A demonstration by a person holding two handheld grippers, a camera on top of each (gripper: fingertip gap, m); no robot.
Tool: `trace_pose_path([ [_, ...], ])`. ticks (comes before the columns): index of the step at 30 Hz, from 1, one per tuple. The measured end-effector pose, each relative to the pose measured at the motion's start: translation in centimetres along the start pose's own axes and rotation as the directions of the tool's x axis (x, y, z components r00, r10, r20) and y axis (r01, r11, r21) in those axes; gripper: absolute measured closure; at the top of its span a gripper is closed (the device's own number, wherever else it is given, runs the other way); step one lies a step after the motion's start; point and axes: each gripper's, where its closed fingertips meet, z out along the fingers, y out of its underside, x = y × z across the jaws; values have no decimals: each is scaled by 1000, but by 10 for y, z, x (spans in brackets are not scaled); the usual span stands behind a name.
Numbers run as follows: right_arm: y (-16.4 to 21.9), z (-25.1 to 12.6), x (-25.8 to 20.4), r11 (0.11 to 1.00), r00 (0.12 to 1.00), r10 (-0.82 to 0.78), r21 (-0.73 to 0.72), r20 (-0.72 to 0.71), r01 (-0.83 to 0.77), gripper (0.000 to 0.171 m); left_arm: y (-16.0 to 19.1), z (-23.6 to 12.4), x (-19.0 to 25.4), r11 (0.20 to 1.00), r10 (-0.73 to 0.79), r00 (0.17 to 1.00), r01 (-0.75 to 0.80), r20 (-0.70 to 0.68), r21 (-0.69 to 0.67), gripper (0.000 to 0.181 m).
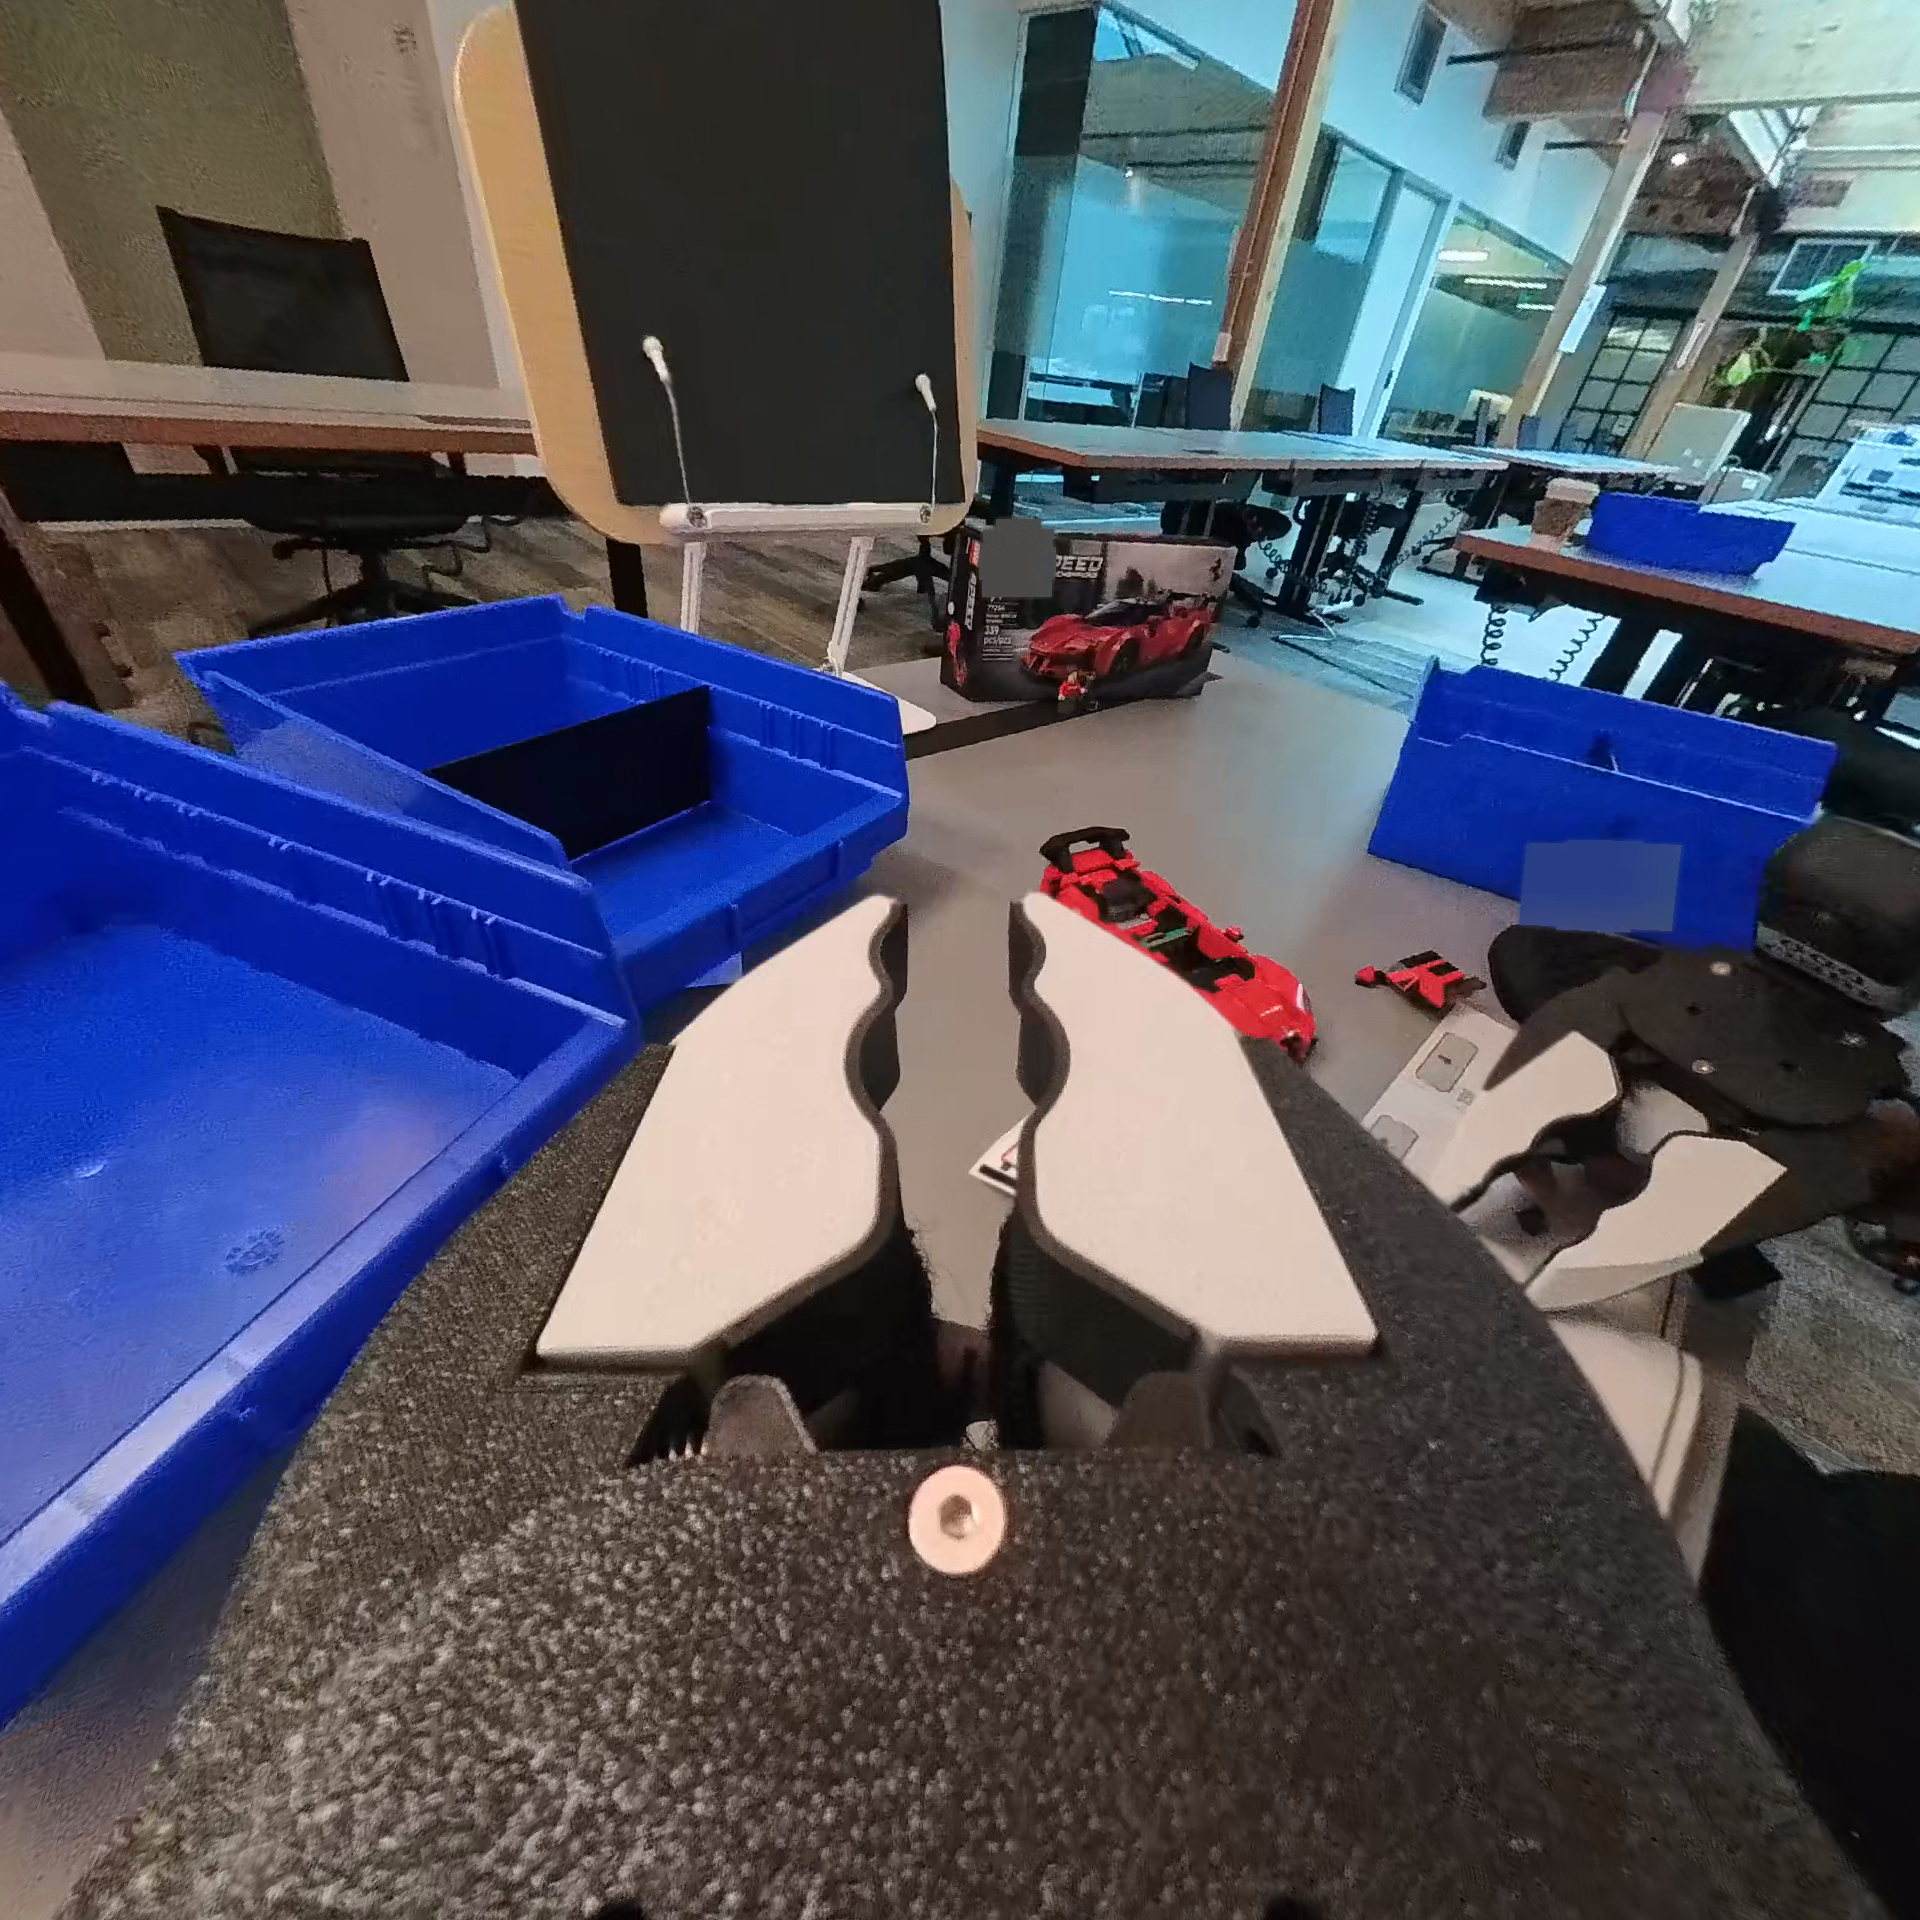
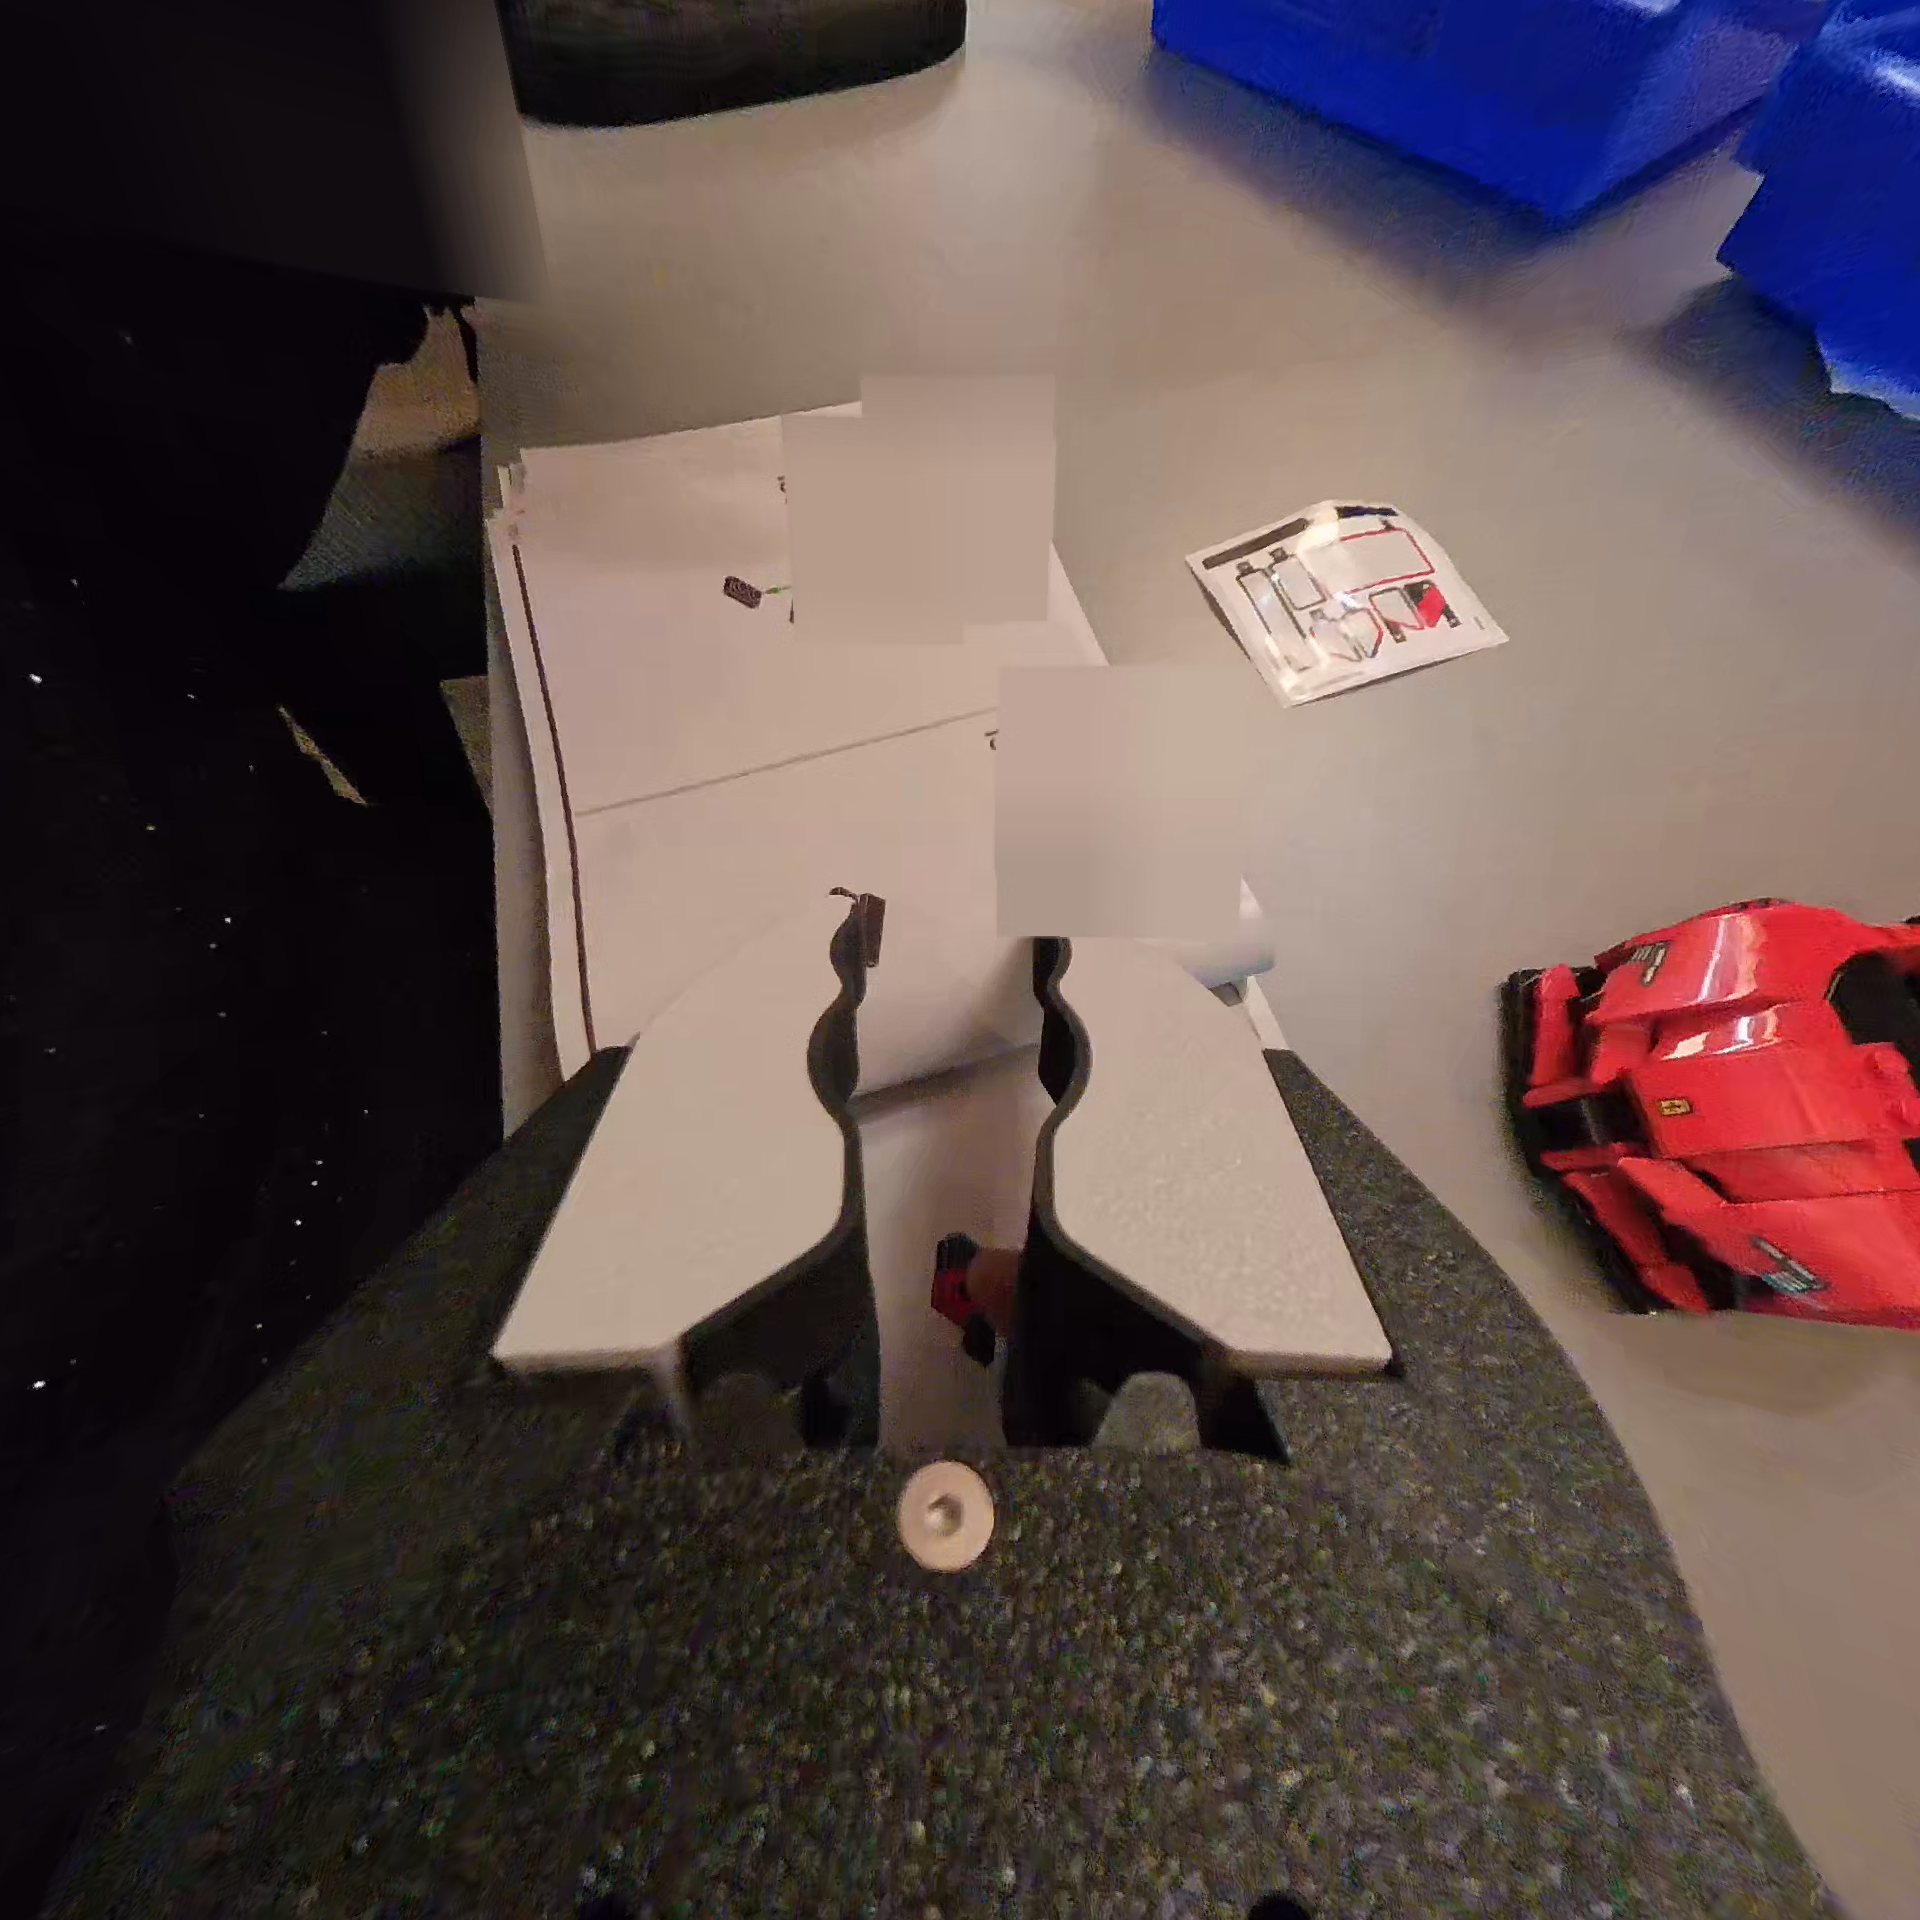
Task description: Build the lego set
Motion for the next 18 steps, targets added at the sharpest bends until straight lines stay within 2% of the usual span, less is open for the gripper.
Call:
trace_pose_path([
  [2,6,4,0,999,1000,-11,-48,-3,11,140,4,4,1,1000,21,1000,-22,-8,-16,163],
  [8,7,6,-1,998,1000,-25,-60,-1,25,140,26,13,-7,994,33,999,-33,-8,-100,163],
  [14,8,6,-1,997,999,-37,-67,-12,37,141,30,12,-15,998,-30,999,27,-44,-57,167],
  [18,8,6,-1,997,999,-47,-68,-20,45,141,38,7,-27,993,-96,995,93,-36,-76,167],
])
